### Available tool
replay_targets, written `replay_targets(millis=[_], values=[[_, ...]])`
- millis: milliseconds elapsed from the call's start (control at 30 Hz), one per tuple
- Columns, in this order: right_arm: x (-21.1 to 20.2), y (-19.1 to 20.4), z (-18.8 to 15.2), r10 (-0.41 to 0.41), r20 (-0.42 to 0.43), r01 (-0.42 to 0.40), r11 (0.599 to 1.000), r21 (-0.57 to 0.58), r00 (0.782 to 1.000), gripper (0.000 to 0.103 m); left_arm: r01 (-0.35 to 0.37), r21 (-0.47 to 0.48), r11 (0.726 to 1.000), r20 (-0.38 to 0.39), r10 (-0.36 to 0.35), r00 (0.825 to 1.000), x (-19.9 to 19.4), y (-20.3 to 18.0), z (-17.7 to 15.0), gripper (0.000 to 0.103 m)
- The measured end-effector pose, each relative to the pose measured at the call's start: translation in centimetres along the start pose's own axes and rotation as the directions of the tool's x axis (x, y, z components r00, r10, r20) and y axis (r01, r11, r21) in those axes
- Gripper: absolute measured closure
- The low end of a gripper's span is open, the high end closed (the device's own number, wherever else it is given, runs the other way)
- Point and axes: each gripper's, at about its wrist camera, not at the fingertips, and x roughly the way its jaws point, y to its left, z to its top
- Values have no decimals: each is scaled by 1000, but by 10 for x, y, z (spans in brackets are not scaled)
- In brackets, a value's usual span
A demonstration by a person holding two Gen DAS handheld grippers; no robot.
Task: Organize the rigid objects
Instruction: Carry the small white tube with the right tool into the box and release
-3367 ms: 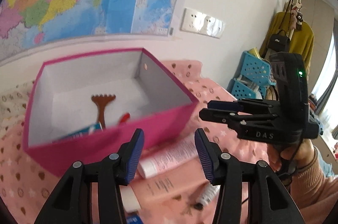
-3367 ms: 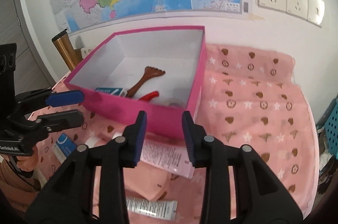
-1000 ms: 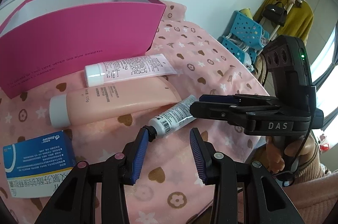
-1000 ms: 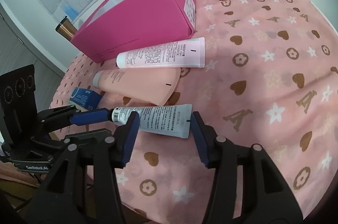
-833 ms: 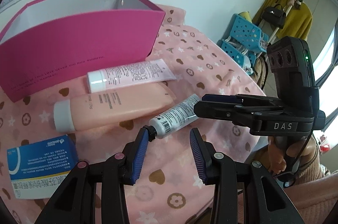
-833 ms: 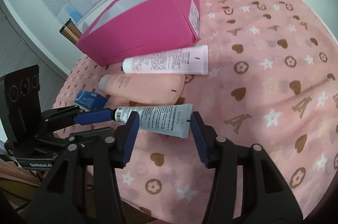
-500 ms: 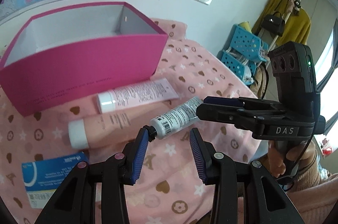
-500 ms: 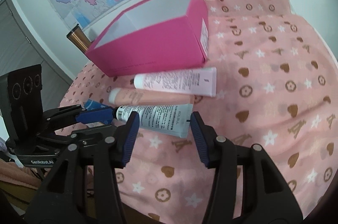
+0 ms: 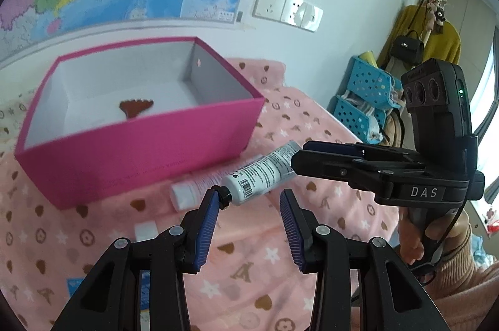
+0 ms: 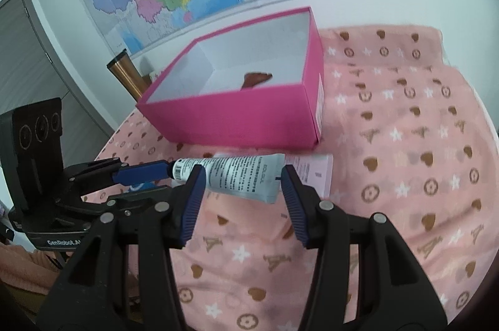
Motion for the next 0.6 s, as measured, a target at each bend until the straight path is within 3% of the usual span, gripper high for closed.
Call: replay_targets(millis=[600], values=[[5, 8, 40, -1, 59, 4, 999, -44, 998, 50, -35, 1, 999, 63, 35, 997, -5, 17, 37, 63]])
